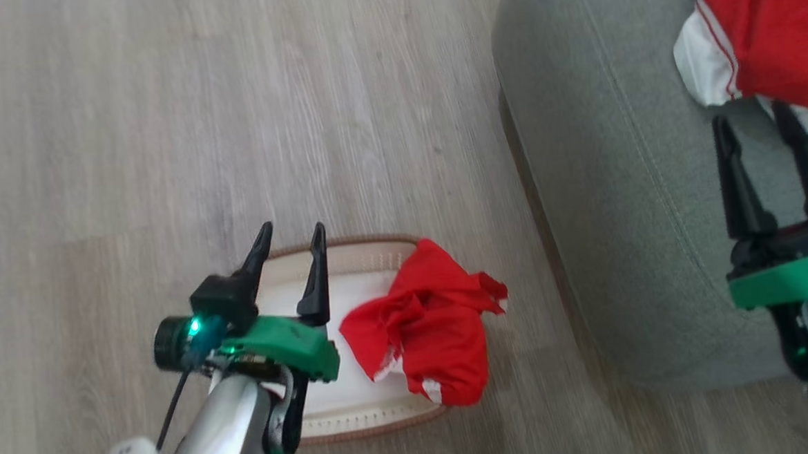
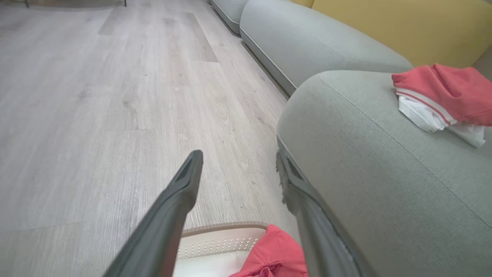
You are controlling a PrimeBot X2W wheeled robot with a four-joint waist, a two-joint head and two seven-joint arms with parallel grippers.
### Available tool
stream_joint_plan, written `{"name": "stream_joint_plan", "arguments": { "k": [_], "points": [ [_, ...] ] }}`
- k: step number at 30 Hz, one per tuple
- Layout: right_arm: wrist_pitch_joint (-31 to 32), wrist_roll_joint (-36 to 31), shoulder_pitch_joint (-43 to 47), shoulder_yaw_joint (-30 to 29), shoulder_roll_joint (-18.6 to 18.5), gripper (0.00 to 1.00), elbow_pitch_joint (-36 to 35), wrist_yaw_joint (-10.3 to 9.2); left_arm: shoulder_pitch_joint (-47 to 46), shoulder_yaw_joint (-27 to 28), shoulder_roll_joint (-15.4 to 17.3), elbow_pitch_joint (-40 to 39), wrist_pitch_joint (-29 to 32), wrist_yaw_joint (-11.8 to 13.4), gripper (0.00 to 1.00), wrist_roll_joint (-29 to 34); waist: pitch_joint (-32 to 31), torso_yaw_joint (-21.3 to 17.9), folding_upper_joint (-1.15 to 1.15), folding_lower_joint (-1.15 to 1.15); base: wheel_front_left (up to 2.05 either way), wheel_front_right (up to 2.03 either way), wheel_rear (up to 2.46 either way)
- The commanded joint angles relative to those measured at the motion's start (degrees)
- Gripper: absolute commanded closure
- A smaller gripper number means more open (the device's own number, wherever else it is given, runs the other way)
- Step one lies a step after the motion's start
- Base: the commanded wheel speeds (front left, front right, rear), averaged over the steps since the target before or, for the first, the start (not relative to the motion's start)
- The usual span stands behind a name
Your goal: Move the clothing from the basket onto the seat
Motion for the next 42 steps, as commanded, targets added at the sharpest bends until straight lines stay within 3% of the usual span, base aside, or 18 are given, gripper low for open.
{"name": "stream_joint_plan", "arguments": {
  "k": [1,14,20,29,42],
  "points": [
    [-0.5,0.6,-2.0,0.2,-2.0,0.0,-2.2,-0.02,-3.0,0.7,0.0,0.0,-0.7,0.6,0.0,-0.8,2.9,-1.3,0.0,0.0,0.0,0.0,0.0],
    [-0.5,2.9,-8.4,-2.2,-4.5,0.0,-3.7,-0.02,-14.4,-7.0,0.0,16.3,-0.7,-0.3,0.0,-6.3,12.6,-3.9,0.0,0.0,0.0,0.0,0.0],
    [-0.5,4.2,-12.8,-2.7,-6.0,0.0,-5.3,-0.02,-21.7,-13.4,0.0,29.3,-0.7,-2.3,0.0,-11.8,19.2,-6.2,0.0,0.0,0.0,0.0,0.0],
    [-0.5,5.4,-17.6,-6.1,-6.4,0.0,-8.6,-0.02,-28.0,-20.5,0.0,40.2,0.2,-4.0,0.0,-19.8,26.2,-8.7,0.0,0.0,0.0,0.0,0.0],
    [-0.5,6.7,-23.2,-9.3,-5.5,0.0,-13.6,-0.02,-34.7,-26.5,0.0,49.5,5.8,-2.2,0.0,-26.6,35.4,-11.6,0.0,0.0,0.0,0.0,0.0]
  ]
}}
